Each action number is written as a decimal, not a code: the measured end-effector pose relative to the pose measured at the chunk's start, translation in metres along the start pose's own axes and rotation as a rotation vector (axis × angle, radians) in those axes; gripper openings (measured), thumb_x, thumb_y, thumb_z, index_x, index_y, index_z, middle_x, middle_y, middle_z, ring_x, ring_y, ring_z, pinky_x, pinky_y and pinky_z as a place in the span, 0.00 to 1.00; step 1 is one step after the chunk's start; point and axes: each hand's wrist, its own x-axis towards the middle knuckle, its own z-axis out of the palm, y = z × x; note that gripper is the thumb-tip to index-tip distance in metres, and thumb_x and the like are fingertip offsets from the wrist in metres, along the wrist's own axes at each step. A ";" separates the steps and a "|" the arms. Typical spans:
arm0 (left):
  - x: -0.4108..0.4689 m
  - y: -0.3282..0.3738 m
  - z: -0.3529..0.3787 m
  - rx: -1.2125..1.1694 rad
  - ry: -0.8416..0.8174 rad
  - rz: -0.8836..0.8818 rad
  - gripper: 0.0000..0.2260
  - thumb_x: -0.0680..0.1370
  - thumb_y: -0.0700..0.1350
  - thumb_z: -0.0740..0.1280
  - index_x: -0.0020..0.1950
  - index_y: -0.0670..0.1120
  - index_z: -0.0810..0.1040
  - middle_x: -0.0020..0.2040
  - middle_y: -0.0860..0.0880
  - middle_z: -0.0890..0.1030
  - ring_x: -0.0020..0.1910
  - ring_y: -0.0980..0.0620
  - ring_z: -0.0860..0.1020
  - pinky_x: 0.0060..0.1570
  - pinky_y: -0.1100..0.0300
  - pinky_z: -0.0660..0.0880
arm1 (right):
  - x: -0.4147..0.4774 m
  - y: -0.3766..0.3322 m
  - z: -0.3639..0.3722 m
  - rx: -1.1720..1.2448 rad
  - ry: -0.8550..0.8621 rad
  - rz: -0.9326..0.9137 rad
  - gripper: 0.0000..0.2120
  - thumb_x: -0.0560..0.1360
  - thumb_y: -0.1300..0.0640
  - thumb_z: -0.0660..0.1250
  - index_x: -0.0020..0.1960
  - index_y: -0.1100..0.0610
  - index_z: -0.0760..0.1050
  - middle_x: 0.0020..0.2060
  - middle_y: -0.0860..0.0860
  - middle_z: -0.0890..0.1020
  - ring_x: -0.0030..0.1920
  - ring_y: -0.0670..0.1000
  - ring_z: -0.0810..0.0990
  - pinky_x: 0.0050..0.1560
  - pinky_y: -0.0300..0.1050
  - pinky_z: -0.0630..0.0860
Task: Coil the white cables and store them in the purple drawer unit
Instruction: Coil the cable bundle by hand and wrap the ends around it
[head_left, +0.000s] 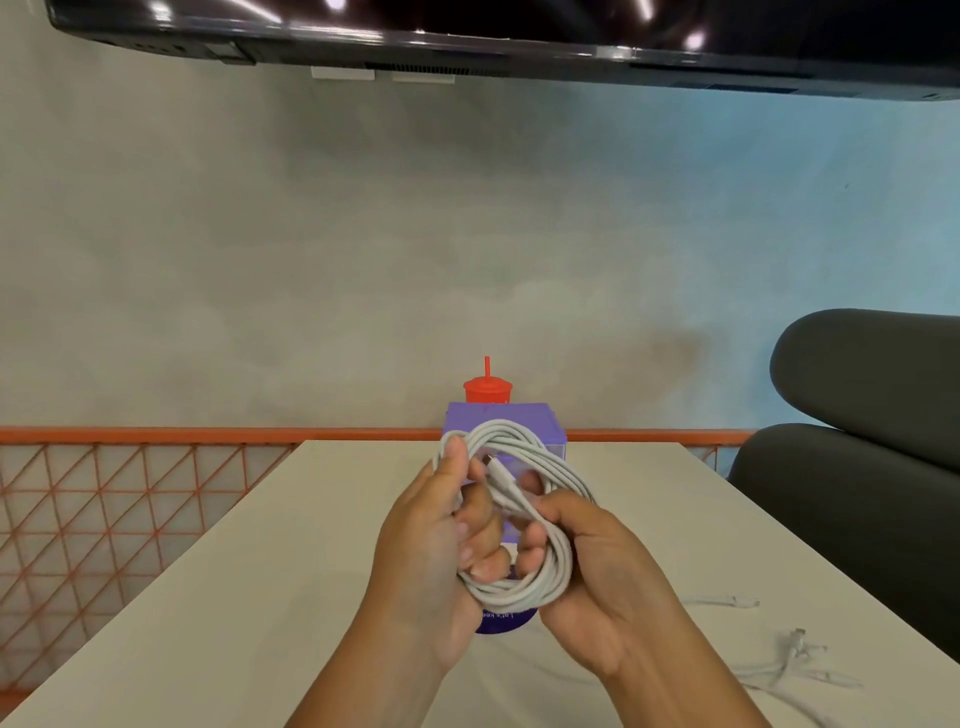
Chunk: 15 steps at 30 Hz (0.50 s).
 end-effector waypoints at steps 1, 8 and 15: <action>-0.001 -0.002 0.001 0.011 -0.007 -0.011 0.14 0.74 0.53 0.61 0.36 0.43 0.70 0.21 0.52 0.58 0.16 0.58 0.56 0.16 0.70 0.60 | 0.001 -0.001 -0.002 0.005 0.015 0.016 0.08 0.71 0.71 0.58 0.40 0.61 0.73 0.25 0.54 0.71 0.18 0.45 0.69 0.18 0.33 0.68; 0.001 -0.001 0.001 -0.102 0.002 -0.119 0.12 0.70 0.52 0.63 0.35 0.44 0.70 0.20 0.52 0.58 0.14 0.58 0.57 0.16 0.71 0.57 | -0.001 -0.007 -0.005 0.151 -0.149 0.097 0.19 0.44 0.72 0.72 0.34 0.64 0.74 0.27 0.56 0.75 0.19 0.48 0.71 0.18 0.36 0.71; -0.001 0.001 0.002 -0.088 0.009 -0.129 0.13 0.73 0.52 0.62 0.36 0.44 0.70 0.19 0.52 0.58 0.14 0.58 0.57 0.16 0.72 0.57 | 0.001 -0.005 -0.004 -0.164 -0.064 -0.024 0.11 0.66 0.74 0.60 0.30 0.61 0.73 0.24 0.52 0.71 0.20 0.45 0.68 0.19 0.33 0.68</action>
